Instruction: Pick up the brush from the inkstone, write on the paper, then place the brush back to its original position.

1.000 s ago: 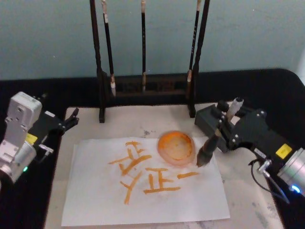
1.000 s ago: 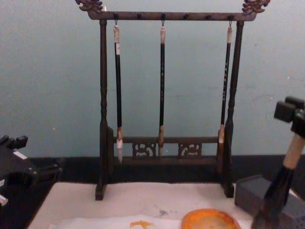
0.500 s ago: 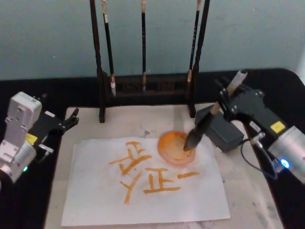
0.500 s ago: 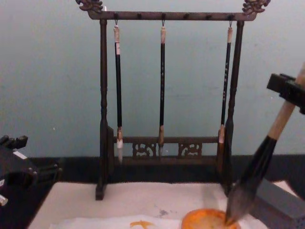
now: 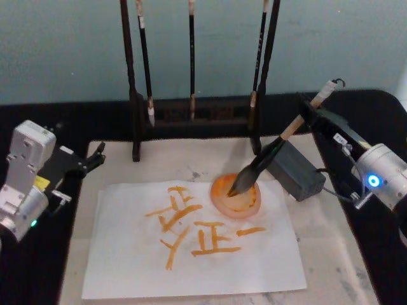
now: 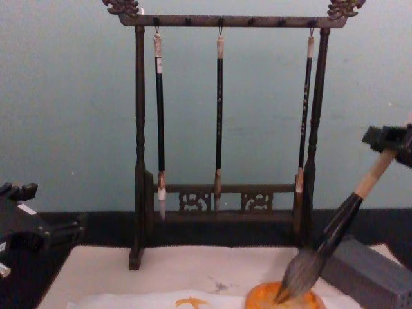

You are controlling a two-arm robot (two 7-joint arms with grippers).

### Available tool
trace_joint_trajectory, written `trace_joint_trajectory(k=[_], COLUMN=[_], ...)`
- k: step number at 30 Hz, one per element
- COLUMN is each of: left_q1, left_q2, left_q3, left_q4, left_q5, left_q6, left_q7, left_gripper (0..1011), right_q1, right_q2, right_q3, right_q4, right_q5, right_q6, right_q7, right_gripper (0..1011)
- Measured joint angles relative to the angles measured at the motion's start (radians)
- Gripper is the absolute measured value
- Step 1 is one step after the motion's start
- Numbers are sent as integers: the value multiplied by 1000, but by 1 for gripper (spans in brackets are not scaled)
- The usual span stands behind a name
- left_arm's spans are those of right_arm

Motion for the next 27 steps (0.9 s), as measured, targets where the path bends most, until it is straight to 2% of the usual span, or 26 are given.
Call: trace_joint_trajectory(k=[4,6,12,20,27], left_q1=[0,0,0,0,0], left_q2=[0,0,0,0,0], left_q3=[0,0,0,0,0], left_q4=[0,0,0,0,0], left_q5=[0,0,0,0,0], left_q6=[0,0,0,0,0], left_q7=[0,0,0,0,0], left_gripper=[1010,1010,1010,1009,1010], right_q1=[30,55,100,149,186], right_q2=[-11,-20,-32,-37,-36], right_q3=[13,24,38,39,27], right_q4=[44,87,167,254,316], right_q5=[61,113,189,242,262], right_q6=[64,116,185,215,216], right_q7=[-22,-44,-73,-80,-77], right_gripper=[168,169,168,168,168])
